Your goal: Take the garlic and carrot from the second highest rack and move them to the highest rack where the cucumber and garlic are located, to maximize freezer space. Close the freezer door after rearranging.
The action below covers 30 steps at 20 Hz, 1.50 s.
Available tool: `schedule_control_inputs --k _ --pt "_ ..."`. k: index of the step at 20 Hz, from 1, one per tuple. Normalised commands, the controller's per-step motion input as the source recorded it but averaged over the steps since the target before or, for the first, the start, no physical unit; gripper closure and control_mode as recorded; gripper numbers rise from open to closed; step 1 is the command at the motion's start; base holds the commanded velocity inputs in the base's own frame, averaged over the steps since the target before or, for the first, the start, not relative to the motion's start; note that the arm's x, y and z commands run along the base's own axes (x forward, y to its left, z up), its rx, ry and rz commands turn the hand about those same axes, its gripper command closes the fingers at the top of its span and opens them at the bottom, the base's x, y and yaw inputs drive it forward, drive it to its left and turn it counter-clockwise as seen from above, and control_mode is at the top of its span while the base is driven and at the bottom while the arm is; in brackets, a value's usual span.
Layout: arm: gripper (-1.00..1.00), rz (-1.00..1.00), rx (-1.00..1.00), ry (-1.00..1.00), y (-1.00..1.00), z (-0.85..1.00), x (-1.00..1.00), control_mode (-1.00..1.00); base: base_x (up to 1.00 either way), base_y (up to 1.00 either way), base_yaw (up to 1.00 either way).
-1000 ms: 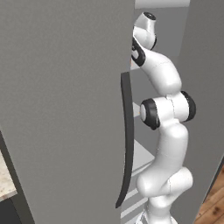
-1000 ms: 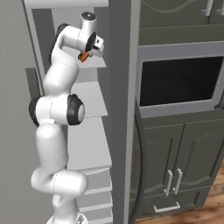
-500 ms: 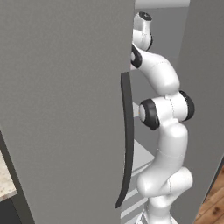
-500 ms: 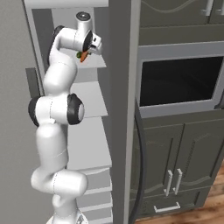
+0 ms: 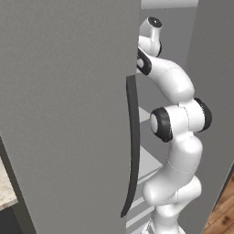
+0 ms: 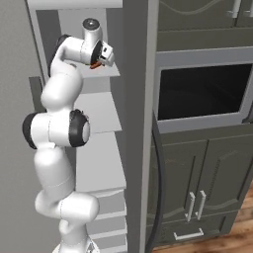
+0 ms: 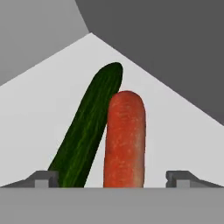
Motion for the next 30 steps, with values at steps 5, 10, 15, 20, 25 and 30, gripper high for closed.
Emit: schedule_control_inputs --k 5,10,15,20,25,30 --pt "-1.00 -0.13 0.17 0.00 -0.22 0.10 -0.56 -1.00 0.00 0.00 0.00" --pt "-1.00 -0.06 0.09 -0.08 -0.19 0.03 -0.73 -1.00 0.00 0.00 0.00" --pt "-1.00 -0.02 0.08 -0.15 -0.16 0.00 -0.88 -1.00 0.00 0.00 0.00" --pt "-1.00 0.00 0.07 -0.05 -0.09 -0.05 -0.93 -1.00 0.00 0.00 0.00" --pt "-1.00 -0.03 0.13 -0.04 -0.03 -0.12 -0.99 -1.00 0.00 0.00 0.00" --pt "-1.00 -0.01 0.13 -0.02 0.00 -0.23 -0.85 -1.00 0.00 0.00 0.00"
